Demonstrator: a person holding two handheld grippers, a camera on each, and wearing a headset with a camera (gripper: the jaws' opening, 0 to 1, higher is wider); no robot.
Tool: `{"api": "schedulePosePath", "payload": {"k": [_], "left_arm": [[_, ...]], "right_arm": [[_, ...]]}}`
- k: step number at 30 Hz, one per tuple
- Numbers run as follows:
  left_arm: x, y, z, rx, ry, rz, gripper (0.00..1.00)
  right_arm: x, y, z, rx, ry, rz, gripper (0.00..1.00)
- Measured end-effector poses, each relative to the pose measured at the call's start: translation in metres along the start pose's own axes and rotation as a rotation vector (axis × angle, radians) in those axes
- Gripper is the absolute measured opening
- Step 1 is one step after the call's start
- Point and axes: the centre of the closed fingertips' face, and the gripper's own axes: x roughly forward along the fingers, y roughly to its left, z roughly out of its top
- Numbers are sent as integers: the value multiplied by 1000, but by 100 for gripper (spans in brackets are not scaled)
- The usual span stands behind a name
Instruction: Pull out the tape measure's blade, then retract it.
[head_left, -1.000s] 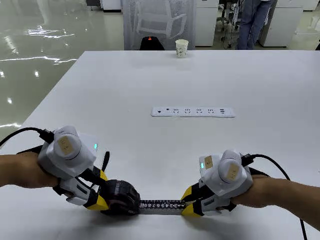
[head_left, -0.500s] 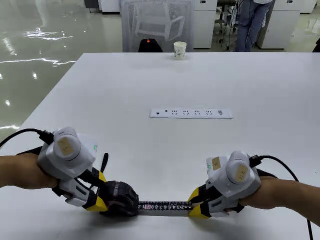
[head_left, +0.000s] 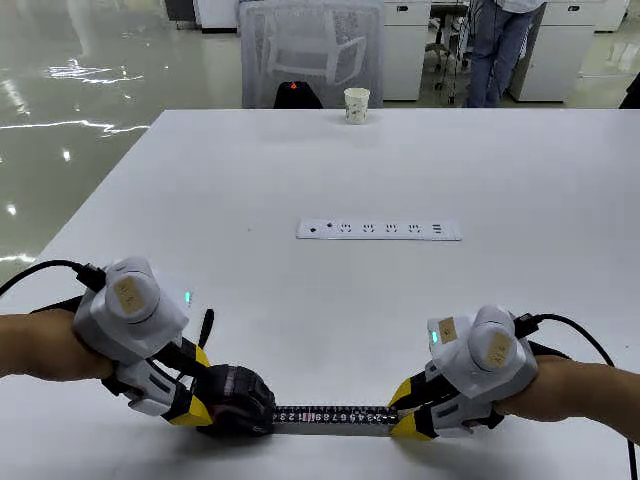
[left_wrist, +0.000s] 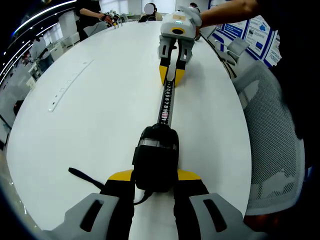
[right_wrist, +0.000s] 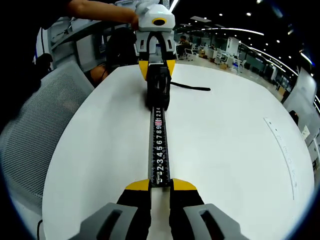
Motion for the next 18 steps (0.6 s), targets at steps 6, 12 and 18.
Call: {"api": "schedulePosePath", "payload": {"k": [6, 12, 18], "left_arm": [[0, 0, 0, -1, -1, -1, 24], [0, 0, 0, -3, -1, -1, 24], [0, 0, 0, -3, 0, -3, 24]], "right_arm": [[-5, 0, -5, 8, 3, -3, 9], [-10, 1, -11, 16, 10, -2, 9], [-14, 3, -17, 25, 15, 4, 9]]}}
